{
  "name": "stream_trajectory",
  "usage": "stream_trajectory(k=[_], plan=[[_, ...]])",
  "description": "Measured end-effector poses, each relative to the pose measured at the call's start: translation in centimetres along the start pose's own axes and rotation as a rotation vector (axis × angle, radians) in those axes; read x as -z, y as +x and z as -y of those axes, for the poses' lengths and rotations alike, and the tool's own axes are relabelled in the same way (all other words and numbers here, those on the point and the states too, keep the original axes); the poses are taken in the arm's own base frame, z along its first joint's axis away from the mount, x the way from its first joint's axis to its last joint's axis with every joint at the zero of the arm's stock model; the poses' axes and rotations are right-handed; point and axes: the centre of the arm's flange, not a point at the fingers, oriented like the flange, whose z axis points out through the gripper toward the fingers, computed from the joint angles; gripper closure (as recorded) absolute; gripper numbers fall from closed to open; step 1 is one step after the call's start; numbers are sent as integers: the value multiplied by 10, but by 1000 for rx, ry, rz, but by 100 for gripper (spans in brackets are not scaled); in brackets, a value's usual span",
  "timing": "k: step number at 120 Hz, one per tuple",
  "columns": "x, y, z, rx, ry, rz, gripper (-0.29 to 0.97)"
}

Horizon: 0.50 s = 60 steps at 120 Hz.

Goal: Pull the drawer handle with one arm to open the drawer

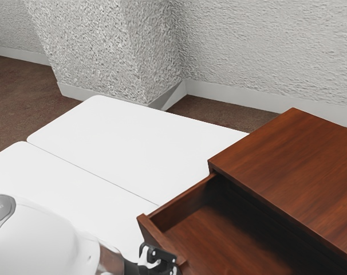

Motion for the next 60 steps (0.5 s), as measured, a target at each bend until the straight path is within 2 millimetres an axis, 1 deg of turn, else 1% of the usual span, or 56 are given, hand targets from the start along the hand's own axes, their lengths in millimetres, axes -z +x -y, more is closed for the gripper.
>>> stream_trajectory(k=[33, 60], plan=[[3, -2, -7, 13, -3, -6, 0], [5, -3, -7, 20, -2, -4, 0]])
